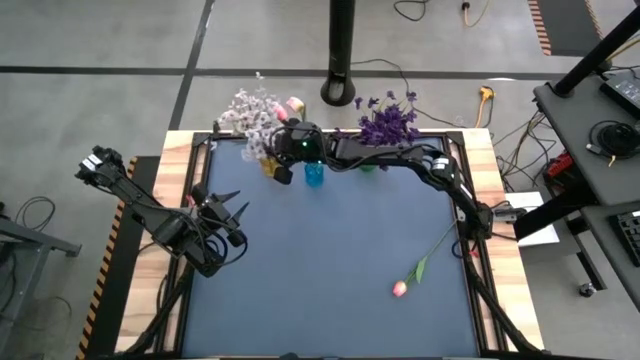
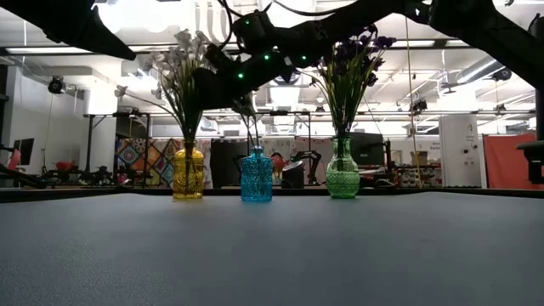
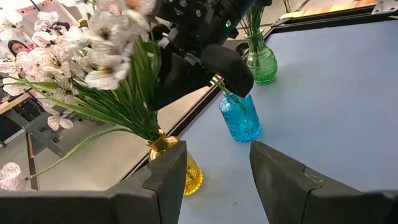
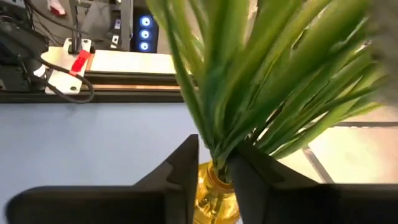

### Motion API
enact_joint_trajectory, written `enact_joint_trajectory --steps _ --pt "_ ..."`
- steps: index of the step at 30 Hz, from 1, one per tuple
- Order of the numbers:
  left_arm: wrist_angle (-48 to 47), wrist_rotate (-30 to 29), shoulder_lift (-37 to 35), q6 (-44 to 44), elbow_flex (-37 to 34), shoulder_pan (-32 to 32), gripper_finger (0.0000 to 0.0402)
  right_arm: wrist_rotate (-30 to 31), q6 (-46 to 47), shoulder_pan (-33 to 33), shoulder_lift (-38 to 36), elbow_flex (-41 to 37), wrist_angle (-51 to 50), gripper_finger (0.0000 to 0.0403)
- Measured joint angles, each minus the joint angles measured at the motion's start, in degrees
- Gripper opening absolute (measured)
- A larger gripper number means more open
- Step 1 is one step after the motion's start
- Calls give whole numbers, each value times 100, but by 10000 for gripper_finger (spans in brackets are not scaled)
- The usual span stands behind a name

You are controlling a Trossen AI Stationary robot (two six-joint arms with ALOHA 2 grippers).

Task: Sort flowers into vase by color
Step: Put the white flower into the yellow vase

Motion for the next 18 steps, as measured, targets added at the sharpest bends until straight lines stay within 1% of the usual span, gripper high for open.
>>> enact_joint_trajectory --steps 5,9,14,18 --pt "-1 2 0 0 0 0 160 -3 -10 5 -71 -2 -160 121" --pt "-2 2 0 0 0 0 160 -10 26 26 -265 -4 -403 145" --pt "2 4 0 0 0 -1 160 -12 162 83 -481 -4 -863 160" --pt "48 7 0 0 0 -1 160 -11 203 206 -607 -3 -1217 161"
